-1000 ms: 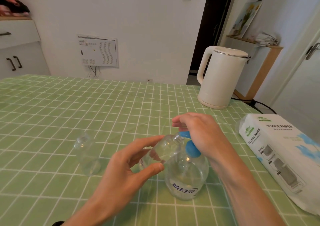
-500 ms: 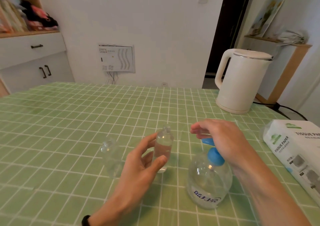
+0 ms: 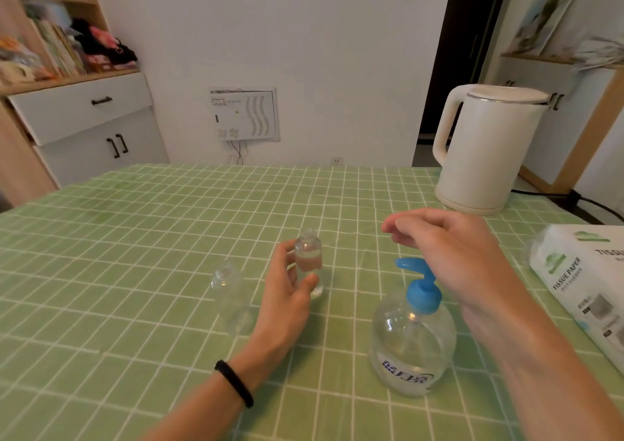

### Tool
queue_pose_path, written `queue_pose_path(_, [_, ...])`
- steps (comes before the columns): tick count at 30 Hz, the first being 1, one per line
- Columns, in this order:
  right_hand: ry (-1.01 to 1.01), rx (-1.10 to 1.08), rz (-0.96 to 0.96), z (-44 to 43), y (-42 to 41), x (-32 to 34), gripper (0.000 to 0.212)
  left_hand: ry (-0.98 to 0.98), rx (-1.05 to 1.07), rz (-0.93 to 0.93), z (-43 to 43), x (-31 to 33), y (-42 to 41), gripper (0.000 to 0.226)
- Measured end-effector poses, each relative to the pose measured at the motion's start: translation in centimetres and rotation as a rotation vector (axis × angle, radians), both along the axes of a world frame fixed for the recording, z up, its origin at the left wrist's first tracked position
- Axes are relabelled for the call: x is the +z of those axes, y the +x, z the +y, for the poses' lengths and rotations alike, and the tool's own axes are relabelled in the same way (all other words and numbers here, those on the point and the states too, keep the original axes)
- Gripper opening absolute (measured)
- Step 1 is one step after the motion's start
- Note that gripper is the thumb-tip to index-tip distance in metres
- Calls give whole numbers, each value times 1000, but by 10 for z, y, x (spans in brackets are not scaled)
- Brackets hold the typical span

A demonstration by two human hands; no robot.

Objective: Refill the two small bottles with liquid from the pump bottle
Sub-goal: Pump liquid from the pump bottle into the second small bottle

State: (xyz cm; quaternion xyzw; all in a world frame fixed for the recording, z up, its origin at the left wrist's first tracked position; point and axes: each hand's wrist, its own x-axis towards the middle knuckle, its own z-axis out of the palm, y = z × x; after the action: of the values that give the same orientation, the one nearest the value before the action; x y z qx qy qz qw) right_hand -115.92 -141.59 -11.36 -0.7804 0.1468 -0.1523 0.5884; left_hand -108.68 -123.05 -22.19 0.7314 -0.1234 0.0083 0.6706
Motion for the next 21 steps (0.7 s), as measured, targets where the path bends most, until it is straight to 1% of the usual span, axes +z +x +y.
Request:
queue_pose_path(9, [21, 24, -22, 0, 0, -2, 16, 147, 71, -64, -2, -7, 22, 51])
queue_pose_path(14, [32, 22, -42, 0, 2, -4, 15, 185, 61, -63, -2, -6, 23, 56])
queue_pose_path(16, [30, 27, -44, 0, 2, -5, 15, 192, 34, -45, -1, -1, 19, 63])
queue_pose_path(21, [6, 19, -34, -2, 2, -6, 15, 210, -15, 75, 8, 15, -16, 90])
